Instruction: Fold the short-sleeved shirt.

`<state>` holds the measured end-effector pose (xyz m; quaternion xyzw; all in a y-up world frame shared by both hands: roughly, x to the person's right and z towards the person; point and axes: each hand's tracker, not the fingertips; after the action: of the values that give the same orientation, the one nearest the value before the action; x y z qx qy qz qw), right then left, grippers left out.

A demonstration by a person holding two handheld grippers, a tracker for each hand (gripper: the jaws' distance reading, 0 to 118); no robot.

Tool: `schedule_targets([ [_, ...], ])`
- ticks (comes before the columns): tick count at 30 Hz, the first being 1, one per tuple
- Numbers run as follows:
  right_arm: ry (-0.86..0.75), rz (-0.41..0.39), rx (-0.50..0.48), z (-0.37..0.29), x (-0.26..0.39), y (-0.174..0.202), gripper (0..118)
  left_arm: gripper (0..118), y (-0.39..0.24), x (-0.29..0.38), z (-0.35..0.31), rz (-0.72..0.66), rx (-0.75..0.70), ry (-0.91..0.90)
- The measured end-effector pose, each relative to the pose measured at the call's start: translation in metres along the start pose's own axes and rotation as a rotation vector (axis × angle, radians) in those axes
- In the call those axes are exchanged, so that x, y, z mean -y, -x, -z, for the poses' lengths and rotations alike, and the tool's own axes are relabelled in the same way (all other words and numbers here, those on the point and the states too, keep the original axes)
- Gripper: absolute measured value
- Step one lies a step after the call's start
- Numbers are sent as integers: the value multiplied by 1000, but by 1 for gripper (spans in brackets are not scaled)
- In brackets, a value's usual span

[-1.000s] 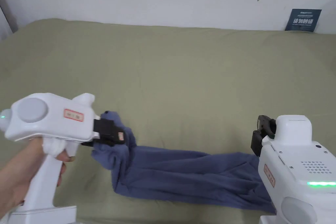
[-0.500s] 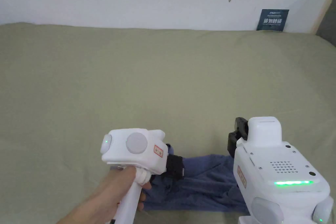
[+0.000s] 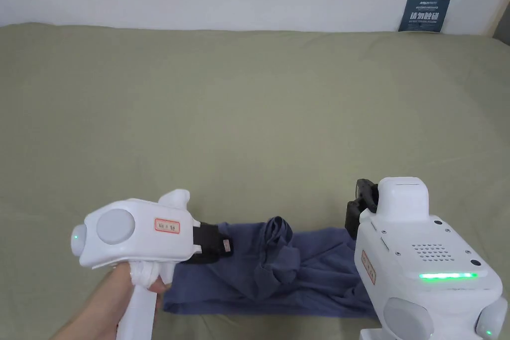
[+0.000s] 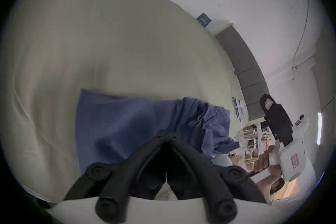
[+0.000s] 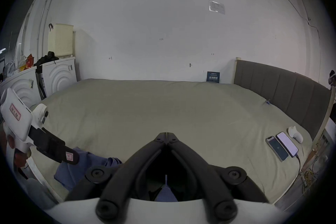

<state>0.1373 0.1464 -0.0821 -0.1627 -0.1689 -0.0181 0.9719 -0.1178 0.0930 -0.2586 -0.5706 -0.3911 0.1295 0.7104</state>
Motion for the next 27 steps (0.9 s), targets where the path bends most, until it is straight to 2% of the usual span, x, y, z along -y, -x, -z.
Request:
schedule_targets([
  [3, 2, -2, -2, 2, 0, 3, 0, 0, -14, 8, 29, 10, 81, 88],
  [4, 3, -3, -3, 2, -1, 4, 0, 0, -22, 13, 44, -54, 158, 145],
  [5, 4, -6, -6, 1, -1, 5, 0, 0, -29, 17, 60, -62, 173, 160],
  [6, 5, -10, -7, 1, -1, 5, 0, 0, -32, 20, 72, -67, 179, 160],
  [8, 9, -21, -7, 0, 0, 6, 0, 0, -36, 24, 96, -21, 96, 110],
  [10, 15, -25, -12, 0, 0, 6, 0, 0, -37, 24, 97, -63, 142, 60],
  [15, 16, -38, -21, 1, 1, 7, 0, 0, -42, 15, 47, 38, 86, 33],
  [20, -9, -35, -22, 2, 0, 15, 0, 0, -11, -5, -30, -19, 114, -52],
  [27, -5, -18, -33, -1, 0, 21, 0, 0, 31, -10, -70, -30, 80, -32],
])
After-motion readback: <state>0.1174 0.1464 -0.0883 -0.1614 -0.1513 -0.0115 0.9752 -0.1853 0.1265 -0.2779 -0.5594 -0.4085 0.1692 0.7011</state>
